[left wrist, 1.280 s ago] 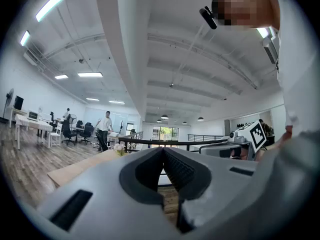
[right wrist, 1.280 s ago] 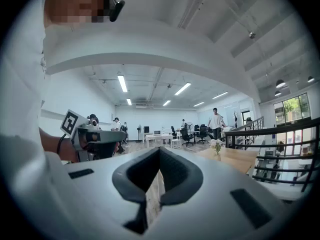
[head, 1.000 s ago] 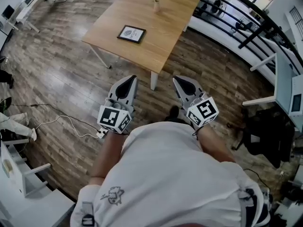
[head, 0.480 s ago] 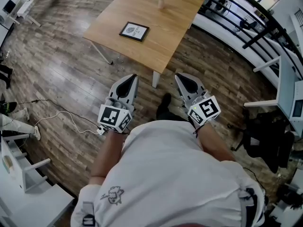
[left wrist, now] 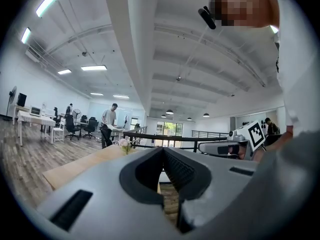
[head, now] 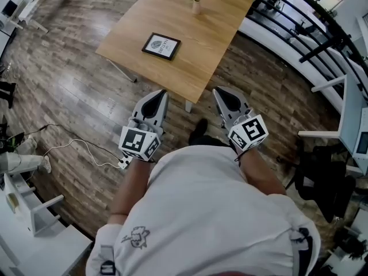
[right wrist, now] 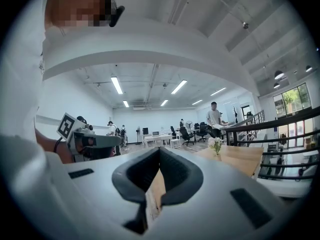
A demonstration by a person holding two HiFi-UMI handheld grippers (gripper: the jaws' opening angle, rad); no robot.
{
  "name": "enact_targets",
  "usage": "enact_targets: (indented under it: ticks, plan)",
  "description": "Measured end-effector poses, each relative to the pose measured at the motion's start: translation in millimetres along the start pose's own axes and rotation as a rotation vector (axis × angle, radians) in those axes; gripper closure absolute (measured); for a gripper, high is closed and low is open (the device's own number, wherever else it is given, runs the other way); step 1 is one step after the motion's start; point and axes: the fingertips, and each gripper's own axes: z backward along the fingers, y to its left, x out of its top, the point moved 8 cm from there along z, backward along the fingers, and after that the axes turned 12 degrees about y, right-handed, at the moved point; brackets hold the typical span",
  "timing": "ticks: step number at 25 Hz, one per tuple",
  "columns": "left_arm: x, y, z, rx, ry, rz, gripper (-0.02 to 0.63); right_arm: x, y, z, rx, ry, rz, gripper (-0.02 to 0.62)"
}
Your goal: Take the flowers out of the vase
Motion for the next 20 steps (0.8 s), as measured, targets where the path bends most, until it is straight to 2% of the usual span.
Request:
enact_targets:
  ticks: [12,20]
  plan:
    - [35.4,29.4,-126.7,-0.041,0.031,-0.001,0.602,16.3,-114.4,-40.9,-0.010,0.030,-0.029,0.591]
    - [43.6,37.9,-171.1,-0.055,0.049,0.001,0.601,18.3,-155.1,-52.9,-0.015,0.030,-0.055,0.591]
